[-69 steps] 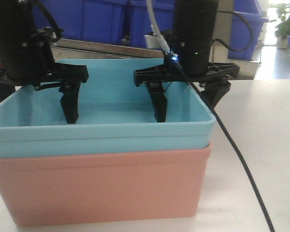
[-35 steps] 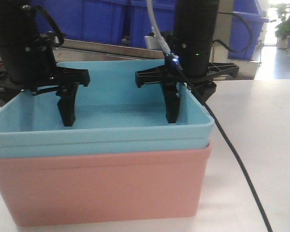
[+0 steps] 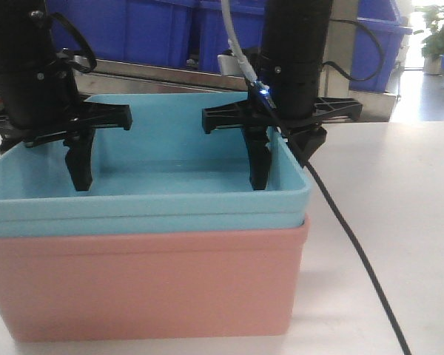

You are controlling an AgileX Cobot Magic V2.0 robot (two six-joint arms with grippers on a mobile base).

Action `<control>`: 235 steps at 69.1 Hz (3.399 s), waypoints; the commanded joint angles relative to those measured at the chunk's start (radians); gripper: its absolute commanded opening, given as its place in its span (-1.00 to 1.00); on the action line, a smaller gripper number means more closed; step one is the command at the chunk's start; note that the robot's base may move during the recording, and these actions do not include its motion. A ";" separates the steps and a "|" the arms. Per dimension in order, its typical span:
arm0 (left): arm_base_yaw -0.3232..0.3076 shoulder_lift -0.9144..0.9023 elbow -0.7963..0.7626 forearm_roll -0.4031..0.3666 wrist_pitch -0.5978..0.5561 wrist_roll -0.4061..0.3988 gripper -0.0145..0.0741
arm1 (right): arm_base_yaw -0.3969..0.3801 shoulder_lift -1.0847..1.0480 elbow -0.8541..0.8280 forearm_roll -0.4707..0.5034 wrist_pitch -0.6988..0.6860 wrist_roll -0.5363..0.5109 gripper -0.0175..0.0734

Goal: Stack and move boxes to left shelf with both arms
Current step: 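Close both grippers on the bin walls and lift the stack, then hold the stacked bins with both grippers while the base turns away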

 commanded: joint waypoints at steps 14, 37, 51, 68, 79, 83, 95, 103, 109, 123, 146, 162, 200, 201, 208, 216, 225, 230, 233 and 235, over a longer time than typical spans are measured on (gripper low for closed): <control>-0.023 -0.124 -0.016 -0.038 -0.021 0.068 -0.68 | -0.003 -0.112 -0.013 -0.020 -0.064 0.017 -0.51; -0.032 -0.285 -0.016 -0.030 -0.029 0.068 -0.68 | -0.003 -0.212 -0.013 -0.020 -0.080 0.017 -0.51; -0.032 -0.382 -0.016 -0.046 -0.029 0.068 -0.68 | -0.003 -0.278 -0.013 -0.020 -0.083 0.017 -0.51; -0.060 -0.468 -0.016 -0.044 0.035 0.068 -0.68 | -0.003 -0.327 -0.013 -0.021 -0.071 0.015 -0.51; -0.099 -0.492 -0.016 -0.042 0.088 0.063 -0.68 | -0.002 -0.331 -0.013 -0.016 -0.065 -0.031 -0.51; -0.112 -0.496 -0.016 -0.029 0.104 0.031 -0.68 | -0.002 -0.331 -0.013 -0.012 -0.065 -0.050 -0.51; -0.172 -0.496 -0.014 0.054 0.136 -0.066 -0.68 | -0.002 -0.331 -0.013 0.007 -0.079 -0.098 -0.51; -0.214 -0.496 -0.014 0.108 0.148 -0.129 -0.68 | -0.002 -0.331 -0.013 0.014 -0.087 -0.106 -0.51; -0.229 -0.496 -0.014 0.133 0.146 -0.155 -0.68 | -0.002 -0.331 -0.013 0.013 -0.085 -0.106 -0.51; -0.229 -0.496 -0.014 0.133 0.152 -0.155 -0.68 | -0.002 -0.331 -0.013 0.013 -0.075 -0.106 -0.51; -0.229 -0.494 -0.014 0.129 0.173 -0.153 -0.68 | -0.003 -0.330 -0.013 0.012 -0.060 -0.106 -0.51; -0.229 -0.494 -0.014 0.129 0.173 -0.153 -0.68 | -0.003 -0.330 -0.013 0.012 -0.061 -0.106 -0.51; -0.229 -0.494 -0.014 0.129 0.173 -0.153 -0.68 | -0.003 -0.330 -0.013 0.012 -0.061 -0.106 -0.51; -0.229 -0.494 -0.014 0.129 0.173 -0.153 -0.68 | -0.003 -0.330 -0.013 0.012 -0.061 -0.106 -0.51; -0.229 -0.494 -0.014 0.129 0.173 -0.153 -0.68 | -0.003 -0.330 -0.013 0.012 -0.061 -0.106 -0.51; -0.229 -0.494 -0.014 0.129 0.173 -0.153 -0.68 | -0.003 -0.330 -0.013 0.012 -0.061 -0.106 -0.51; -0.229 -0.494 -0.014 0.129 0.173 -0.153 -0.68 | -0.003 -0.330 -0.013 0.012 -0.062 -0.106 -0.51; -0.229 -0.494 -0.014 0.129 0.173 -0.153 -0.68 | -0.003 -0.330 -0.013 0.012 -0.062 -0.106 -0.51; -0.229 -0.494 -0.014 0.129 0.173 -0.153 -0.68 | -0.003 -0.330 -0.013 0.012 -0.062 -0.106 -0.51; -0.229 -0.494 -0.014 0.129 0.173 -0.153 -0.68 | -0.003 -0.330 -0.013 0.012 -0.062 -0.106 -0.51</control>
